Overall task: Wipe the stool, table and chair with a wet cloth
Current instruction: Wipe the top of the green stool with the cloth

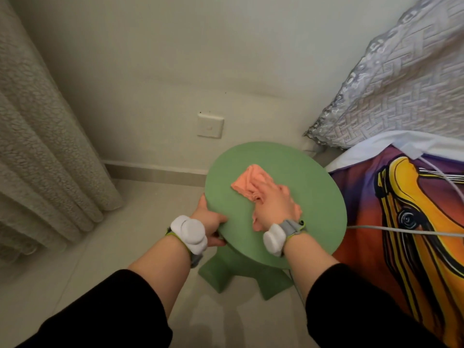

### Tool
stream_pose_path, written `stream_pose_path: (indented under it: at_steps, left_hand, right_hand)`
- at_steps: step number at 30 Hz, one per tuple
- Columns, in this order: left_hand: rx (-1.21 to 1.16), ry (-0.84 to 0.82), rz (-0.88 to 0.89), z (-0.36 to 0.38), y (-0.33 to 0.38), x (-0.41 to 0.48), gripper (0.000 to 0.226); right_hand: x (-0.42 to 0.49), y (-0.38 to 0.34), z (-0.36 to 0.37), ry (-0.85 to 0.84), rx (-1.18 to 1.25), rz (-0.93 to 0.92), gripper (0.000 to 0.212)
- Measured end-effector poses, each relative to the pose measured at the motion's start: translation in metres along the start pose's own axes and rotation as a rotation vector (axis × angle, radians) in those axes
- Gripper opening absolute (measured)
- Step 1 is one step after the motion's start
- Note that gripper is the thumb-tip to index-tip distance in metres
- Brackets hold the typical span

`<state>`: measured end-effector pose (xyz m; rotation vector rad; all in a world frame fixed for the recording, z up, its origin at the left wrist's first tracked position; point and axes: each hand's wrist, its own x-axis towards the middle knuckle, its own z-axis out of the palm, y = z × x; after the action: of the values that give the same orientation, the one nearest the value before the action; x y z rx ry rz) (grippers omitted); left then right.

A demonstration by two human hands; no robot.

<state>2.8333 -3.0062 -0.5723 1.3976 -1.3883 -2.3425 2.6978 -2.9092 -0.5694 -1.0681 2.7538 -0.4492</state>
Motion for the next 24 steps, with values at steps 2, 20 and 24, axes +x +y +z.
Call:
stream_pose_path:
  at_steps: [2,20,24]
  left_hand:
    - [-0.111,0.007,-0.082,-0.002,0.009,-0.001,0.038]
    - [0.385,0.193,0.113,0.017,0.017,0.003,0.06]
    - [0.429,0.204,0.152,0.018,0.011,0.004,0.073]
  right_hand:
    - [-0.009,-0.013,0.004,-0.046,0.006,-0.046,0.072]
    - [-0.03,0.057,-0.059,-0.09,0.894,0.156,0.044]
    - [-0.021,0.097,-0.061,0.024,1.074,0.566,0.023]
